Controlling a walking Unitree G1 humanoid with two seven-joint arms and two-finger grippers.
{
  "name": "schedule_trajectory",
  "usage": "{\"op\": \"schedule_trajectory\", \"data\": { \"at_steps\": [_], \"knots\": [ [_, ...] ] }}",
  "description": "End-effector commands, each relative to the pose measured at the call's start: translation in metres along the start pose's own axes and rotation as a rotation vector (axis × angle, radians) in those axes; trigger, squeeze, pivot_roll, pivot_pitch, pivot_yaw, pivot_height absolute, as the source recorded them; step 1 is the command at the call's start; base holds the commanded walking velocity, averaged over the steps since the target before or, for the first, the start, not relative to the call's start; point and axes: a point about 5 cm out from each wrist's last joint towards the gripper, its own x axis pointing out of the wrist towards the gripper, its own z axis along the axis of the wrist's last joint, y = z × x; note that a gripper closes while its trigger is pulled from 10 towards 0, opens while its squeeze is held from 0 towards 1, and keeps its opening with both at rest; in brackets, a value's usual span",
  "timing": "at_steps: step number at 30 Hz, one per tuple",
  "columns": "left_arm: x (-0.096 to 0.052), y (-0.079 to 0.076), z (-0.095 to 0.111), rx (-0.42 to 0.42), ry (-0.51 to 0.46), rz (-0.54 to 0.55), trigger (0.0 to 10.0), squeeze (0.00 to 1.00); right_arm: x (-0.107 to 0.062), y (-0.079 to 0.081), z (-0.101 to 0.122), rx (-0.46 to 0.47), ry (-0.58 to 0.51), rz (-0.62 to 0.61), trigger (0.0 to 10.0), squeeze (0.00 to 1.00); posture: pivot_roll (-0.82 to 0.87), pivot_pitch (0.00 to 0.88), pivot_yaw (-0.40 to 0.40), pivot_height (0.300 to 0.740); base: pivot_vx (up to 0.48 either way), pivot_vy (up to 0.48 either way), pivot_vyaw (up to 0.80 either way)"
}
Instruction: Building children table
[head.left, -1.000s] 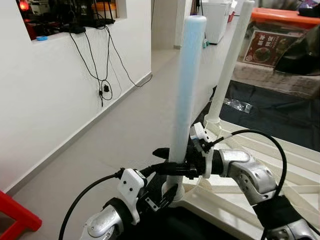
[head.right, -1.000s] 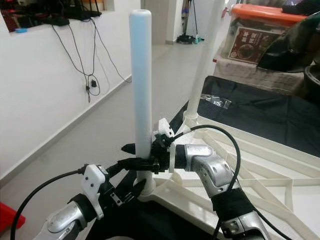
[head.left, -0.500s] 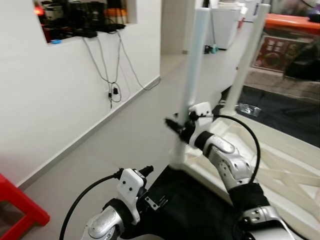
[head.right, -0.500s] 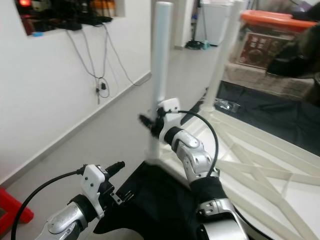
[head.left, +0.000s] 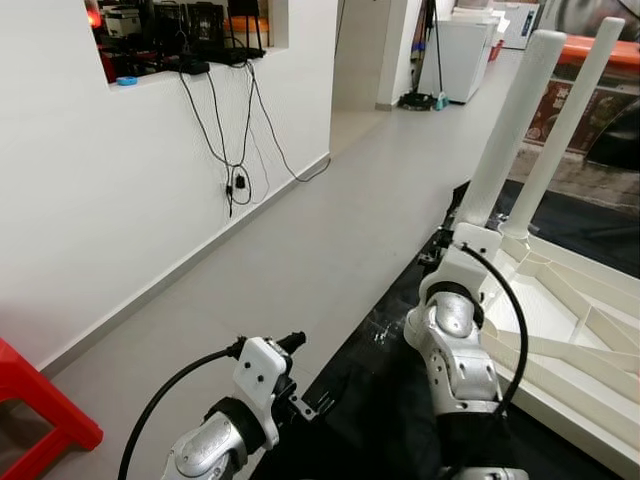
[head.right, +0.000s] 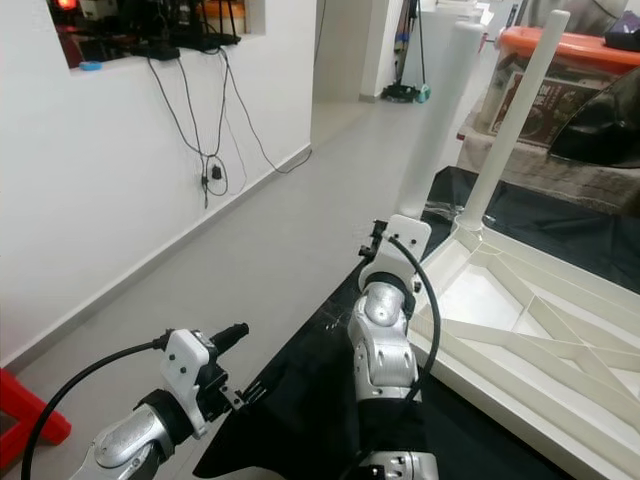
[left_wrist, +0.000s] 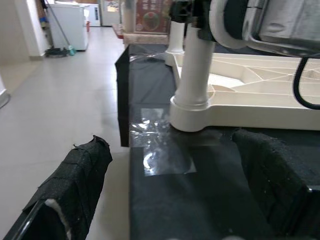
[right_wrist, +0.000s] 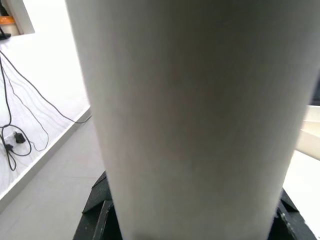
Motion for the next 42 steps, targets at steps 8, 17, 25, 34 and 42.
{"op": "schedule_trajectory", "data": {
  "at_steps": [8,17,25,34,42],
  "knots": [
    [-0.001,0.0,-0.001,0.006,0.008,0.003,10.0,0.0,0.006,0.029,-0.004,0.189,0.037,0.408,10.0,0.0,0.06,0.034,-0.019,0.74,0.0,0.0,0.0],
    [0.0,0.001,-0.001,0.009,0.011,-0.002,10.0,0.0,-0.002,0.036,0.008,0.111,0.078,1.121,10.0,0.0,0.06,0.037,-0.014,0.74,0.0,0.0,0.0],
    [0.001,0.001,-0.001,0.008,0.008,0.004,10.0,0.0,-0.017,0.026,0.013,0.104,0.203,1.655,10.0,0.0,0.07,0.038,-0.015,0.74,0.0,0.0,0.0],
    [0.001,0.001,-0.001,0.007,0.007,0.006,10.0,0.0,-0.021,0.028,0.003,-0.02,0.284,1.83,0.0,0.0,0.07,0.039,-0.016,0.74,0.0,0.0,0.0],
    [0.0,0.001,-0.001,0.007,0.007,0.007,10.0,0.0,-0.004,0.036,-0.001,-0.066,0.173,1.531,0.0,0.0,0.06,0.041,-0.012,0.74,0.0,0.0,0.0]
  ]
}}
